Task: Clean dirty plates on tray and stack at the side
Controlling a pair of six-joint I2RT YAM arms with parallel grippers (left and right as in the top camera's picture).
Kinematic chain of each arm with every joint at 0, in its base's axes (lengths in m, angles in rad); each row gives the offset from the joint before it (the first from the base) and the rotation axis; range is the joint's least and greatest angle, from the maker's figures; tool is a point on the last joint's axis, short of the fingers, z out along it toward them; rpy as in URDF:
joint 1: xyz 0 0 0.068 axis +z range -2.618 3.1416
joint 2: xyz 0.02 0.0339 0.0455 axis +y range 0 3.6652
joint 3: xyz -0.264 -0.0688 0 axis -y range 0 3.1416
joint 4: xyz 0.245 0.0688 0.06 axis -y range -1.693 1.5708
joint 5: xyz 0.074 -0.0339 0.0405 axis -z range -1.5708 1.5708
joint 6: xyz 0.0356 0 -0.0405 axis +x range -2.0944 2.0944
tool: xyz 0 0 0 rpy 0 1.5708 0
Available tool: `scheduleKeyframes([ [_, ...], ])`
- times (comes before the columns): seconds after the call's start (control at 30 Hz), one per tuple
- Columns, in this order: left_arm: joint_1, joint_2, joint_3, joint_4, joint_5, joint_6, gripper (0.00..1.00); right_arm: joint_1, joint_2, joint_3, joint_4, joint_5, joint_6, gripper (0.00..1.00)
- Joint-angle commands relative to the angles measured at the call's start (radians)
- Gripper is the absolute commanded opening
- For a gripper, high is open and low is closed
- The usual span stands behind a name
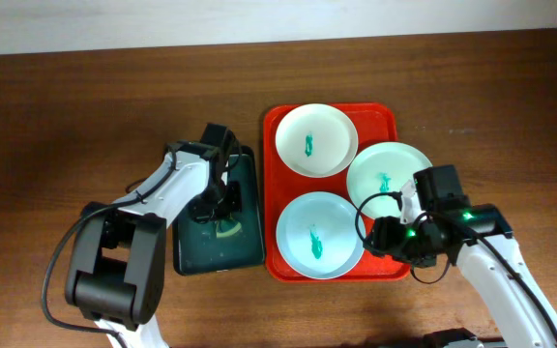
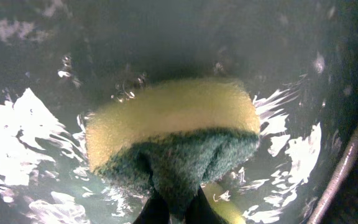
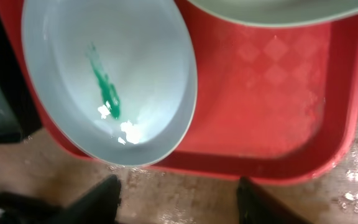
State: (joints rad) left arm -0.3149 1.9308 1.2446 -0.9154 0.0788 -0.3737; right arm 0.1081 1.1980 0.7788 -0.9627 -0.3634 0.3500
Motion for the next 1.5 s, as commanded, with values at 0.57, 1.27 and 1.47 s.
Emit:
scheduleKeyframes([
  [0.57,-0.033,-0.196,0.215,-0.189,0.121,0.080,0.00,0.045,0.417,-0.016,0.352,-0.029,-0.086,0.15],
  [1.27,-0.389,0.140,0.213,0.124,0.333,-0.153,0.00,0.049,0.427,-0.016,0.349,0.106,0.052,0.04],
  [1.47,-0.399,0.228,0.213,0.147,0.385,-0.123,0.00,0.049,0.427,-0.016,0.345,0.106,0.052,0.04],
])
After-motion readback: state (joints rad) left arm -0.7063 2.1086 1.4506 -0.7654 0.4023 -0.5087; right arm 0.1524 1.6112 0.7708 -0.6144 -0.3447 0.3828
